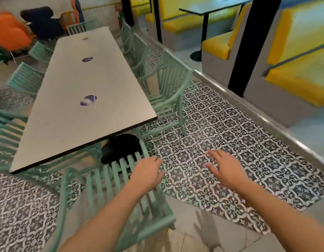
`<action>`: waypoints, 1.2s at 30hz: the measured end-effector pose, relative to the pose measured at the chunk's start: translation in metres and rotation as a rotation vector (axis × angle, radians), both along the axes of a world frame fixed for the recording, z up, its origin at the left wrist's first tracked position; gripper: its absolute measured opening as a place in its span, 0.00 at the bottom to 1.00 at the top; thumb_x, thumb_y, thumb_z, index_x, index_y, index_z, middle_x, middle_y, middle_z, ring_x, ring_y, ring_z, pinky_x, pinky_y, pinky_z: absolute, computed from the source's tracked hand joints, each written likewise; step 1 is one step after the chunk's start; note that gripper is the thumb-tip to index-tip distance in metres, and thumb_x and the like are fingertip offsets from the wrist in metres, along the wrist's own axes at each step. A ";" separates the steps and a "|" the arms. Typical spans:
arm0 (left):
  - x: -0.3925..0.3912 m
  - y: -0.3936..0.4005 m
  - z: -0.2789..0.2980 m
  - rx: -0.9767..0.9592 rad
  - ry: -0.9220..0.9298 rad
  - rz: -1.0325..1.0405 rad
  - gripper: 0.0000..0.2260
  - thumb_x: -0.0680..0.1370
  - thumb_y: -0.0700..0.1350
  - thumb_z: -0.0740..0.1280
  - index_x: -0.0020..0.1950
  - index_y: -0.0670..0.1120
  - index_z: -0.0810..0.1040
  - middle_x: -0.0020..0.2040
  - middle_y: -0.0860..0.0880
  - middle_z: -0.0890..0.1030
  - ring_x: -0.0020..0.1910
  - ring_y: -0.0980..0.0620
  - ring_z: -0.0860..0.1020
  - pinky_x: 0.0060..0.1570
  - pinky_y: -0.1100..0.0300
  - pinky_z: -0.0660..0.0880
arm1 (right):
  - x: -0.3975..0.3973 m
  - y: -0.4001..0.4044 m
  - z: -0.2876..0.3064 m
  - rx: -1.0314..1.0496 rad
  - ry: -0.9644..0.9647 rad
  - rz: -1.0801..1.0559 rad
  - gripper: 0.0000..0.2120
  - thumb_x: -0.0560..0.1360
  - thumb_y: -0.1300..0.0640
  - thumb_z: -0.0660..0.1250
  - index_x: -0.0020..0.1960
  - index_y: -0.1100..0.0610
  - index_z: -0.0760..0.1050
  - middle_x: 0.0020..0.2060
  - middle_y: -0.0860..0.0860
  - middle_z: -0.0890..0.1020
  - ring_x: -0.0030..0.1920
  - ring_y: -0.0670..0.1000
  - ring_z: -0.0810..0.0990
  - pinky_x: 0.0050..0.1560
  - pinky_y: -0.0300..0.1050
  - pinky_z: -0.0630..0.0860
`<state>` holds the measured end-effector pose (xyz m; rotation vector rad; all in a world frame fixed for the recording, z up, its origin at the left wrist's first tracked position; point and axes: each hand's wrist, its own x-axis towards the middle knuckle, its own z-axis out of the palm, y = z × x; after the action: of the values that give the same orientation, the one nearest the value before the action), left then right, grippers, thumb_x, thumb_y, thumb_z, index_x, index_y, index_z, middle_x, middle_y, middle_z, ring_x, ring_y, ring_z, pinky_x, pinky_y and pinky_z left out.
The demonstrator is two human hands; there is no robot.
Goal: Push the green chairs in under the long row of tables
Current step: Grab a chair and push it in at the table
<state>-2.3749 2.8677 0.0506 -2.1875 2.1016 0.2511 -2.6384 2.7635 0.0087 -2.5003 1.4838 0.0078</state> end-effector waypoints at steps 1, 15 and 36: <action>-0.020 -0.028 0.002 -0.005 -0.004 -0.014 0.18 0.81 0.55 0.57 0.66 0.48 0.73 0.60 0.49 0.76 0.60 0.49 0.73 0.61 0.52 0.69 | -0.020 -0.023 0.005 0.004 -0.010 -0.009 0.36 0.74 0.32 0.42 0.76 0.47 0.55 0.73 0.48 0.65 0.72 0.49 0.64 0.73 0.53 0.62; -0.149 -0.338 -0.005 -0.037 -0.011 -0.042 0.17 0.80 0.57 0.56 0.63 0.51 0.72 0.62 0.51 0.75 0.62 0.50 0.71 0.64 0.51 0.66 | -0.129 -0.295 0.036 -0.025 0.016 0.046 0.31 0.79 0.37 0.48 0.78 0.50 0.52 0.76 0.52 0.60 0.74 0.52 0.59 0.75 0.49 0.55; -0.036 -0.814 0.022 -0.158 -0.132 0.342 0.16 0.79 0.56 0.59 0.62 0.51 0.73 0.61 0.49 0.75 0.61 0.47 0.73 0.60 0.50 0.68 | 0.022 -0.839 0.052 -0.015 -0.045 0.418 0.31 0.80 0.37 0.47 0.79 0.47 0.46 0.78 0.49 0.52 0.77 0.50 0.49 0.76 0.48 0.45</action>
<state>-2.4112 2.0542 0.0730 -2.5701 1.7262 -0.0371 -2.6160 1.9241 0.0606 -2.7522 0.9238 0.0115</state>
